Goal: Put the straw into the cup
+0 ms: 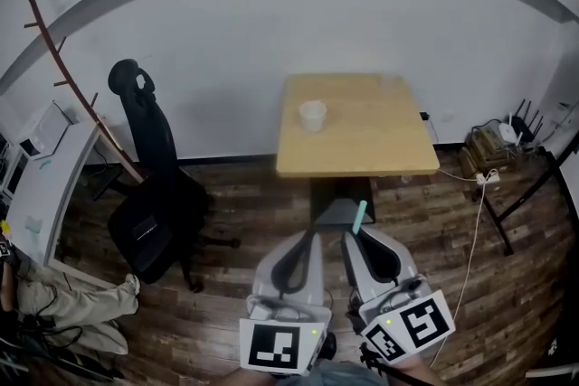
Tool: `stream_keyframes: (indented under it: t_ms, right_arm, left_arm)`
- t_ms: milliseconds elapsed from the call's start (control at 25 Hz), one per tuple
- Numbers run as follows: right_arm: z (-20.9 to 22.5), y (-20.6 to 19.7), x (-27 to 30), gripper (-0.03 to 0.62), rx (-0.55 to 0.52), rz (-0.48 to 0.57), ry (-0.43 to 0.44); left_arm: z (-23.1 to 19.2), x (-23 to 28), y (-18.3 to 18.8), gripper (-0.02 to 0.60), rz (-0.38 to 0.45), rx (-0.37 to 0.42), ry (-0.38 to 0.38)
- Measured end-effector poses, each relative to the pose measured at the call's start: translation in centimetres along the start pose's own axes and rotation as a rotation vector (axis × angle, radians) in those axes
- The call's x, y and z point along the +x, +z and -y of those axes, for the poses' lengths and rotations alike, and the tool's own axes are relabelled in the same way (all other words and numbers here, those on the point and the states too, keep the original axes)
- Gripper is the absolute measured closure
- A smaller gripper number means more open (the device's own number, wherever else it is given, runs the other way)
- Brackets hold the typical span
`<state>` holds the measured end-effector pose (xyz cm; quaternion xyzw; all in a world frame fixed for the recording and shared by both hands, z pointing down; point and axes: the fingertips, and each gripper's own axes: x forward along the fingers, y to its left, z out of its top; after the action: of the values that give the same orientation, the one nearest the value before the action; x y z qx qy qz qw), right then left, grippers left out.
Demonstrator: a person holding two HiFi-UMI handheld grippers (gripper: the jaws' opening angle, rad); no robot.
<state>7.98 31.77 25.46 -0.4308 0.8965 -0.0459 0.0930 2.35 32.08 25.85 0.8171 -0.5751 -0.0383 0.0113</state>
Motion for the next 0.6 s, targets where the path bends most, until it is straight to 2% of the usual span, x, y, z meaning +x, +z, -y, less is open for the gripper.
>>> stream_keyframes:
  t_ms: [240, 440, 600]
  right_arm:
    - [1.0, -1.2, 0.2, 0.565, 0.010, -0.029, 0.010]
    - [2.0, -1.8, 2.3, 0.565, 0.013, -0.038, 0.005]
    - [3.2, -2.7, 5.2, 0.565, 0.015, -0.052, -0.013]
  left_arm:
    - [0.0, 0.5, -1.7, 0.565, -0.031, -0.004, 0.025]
    - [-2.3, 2.6, -2.3, 0.565, -0.031, -0.021, 0.039]
    - [-4.0, 5.2, -3.2, 0.565, -0.051, -0.012, 0.017]
